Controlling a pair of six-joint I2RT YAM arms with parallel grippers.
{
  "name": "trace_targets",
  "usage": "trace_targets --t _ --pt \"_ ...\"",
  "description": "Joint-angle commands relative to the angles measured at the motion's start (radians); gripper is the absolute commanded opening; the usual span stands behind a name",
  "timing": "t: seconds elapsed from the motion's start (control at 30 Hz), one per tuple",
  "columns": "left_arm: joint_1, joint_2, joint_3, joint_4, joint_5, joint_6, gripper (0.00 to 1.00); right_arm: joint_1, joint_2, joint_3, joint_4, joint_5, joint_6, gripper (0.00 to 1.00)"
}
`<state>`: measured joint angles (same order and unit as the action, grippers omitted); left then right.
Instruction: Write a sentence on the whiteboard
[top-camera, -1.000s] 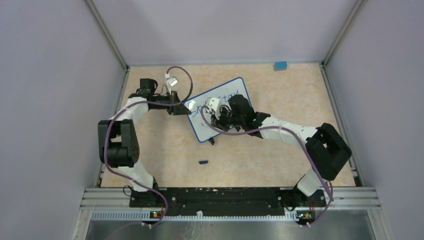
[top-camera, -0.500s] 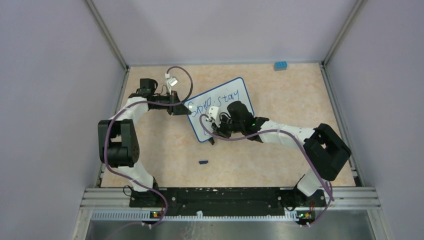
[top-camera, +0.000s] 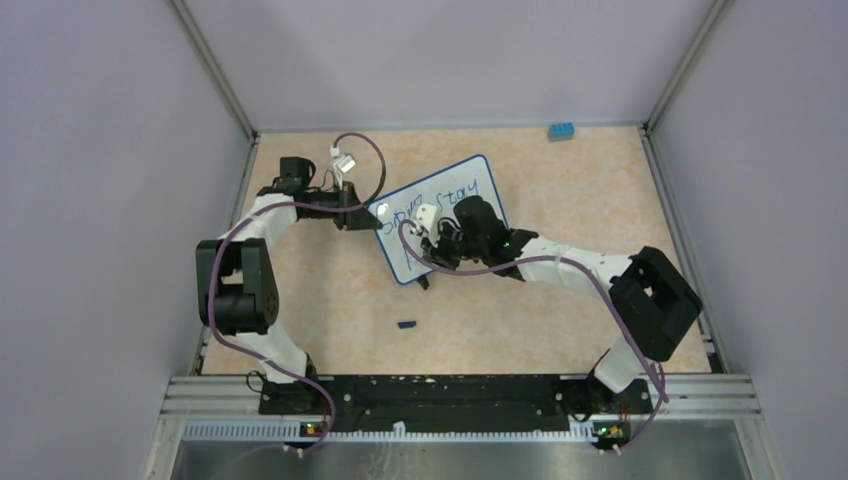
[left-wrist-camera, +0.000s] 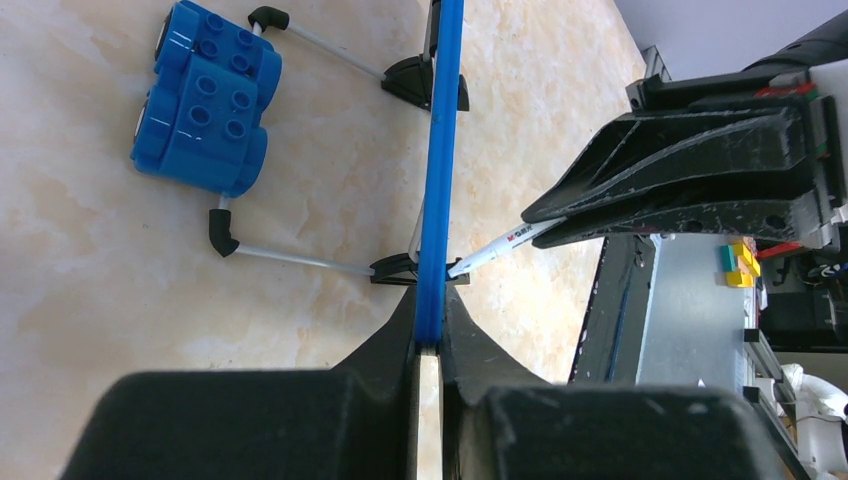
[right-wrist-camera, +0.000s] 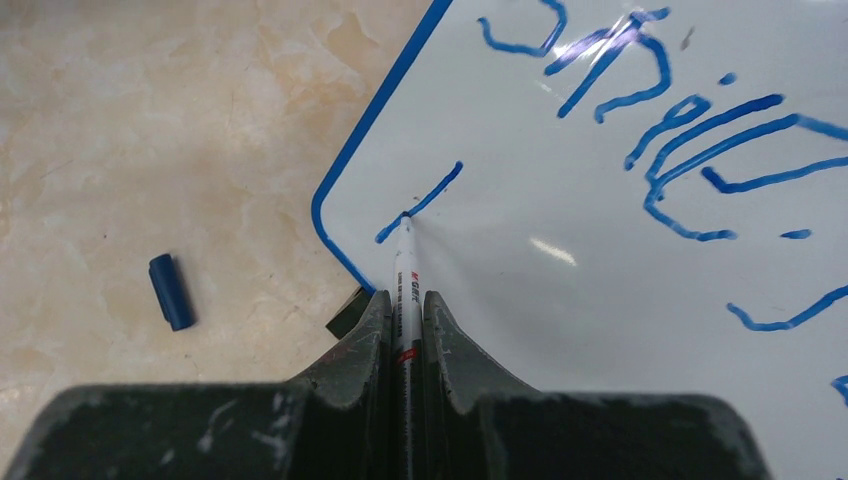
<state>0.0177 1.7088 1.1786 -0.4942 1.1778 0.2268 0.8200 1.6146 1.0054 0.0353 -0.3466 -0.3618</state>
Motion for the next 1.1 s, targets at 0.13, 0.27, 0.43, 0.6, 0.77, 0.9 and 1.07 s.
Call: trace_targets --t 0.13,0.27,0.43,0.6,0.77,0.9,1.07 --pt "-0.013 0.009 0.026 -0.019 -0.023 0.035 0.0 -0.037 -0.021 0.061 0.018 0.018 0.01 0.0" --pt "-0.013 0.008 0.029 -0.022 -0.023 0.035 0.0 -0.045 -0.032 0.039 0.006 0.025 -0.001 0.0" --pt "-0.013 0.008 0.028 -0.024 -0.024 0.038 0.0 -0.054 -0.049 0.014 -0.002 0.027 -0.006 0.0" --pt "-0.013 0.008 0.029 -0.023 -0.024 0.039 0.0 -0.055 -0.059 -0.005 -0.007 0.025 -0.013 0.0" --pt "-0.029 0.005 0.03 -0.024 -0.025 0.039 0.0 -0.053 -0.057 -0.013 -0.015 0.005 -0.015 0.0" --pt "-0.031 0.007 0.031 -0.023 -0.024 0.036 0.0 -0.034 -0.044 -0.013 -0.014 0.003 -0.014 0.0" --pt "-0.031 0.005 0.034 -0.024 -0.024 0.035 0.0 -0.011 -0.019 -0.003 -0.006 0.002 -0.007 0.0"
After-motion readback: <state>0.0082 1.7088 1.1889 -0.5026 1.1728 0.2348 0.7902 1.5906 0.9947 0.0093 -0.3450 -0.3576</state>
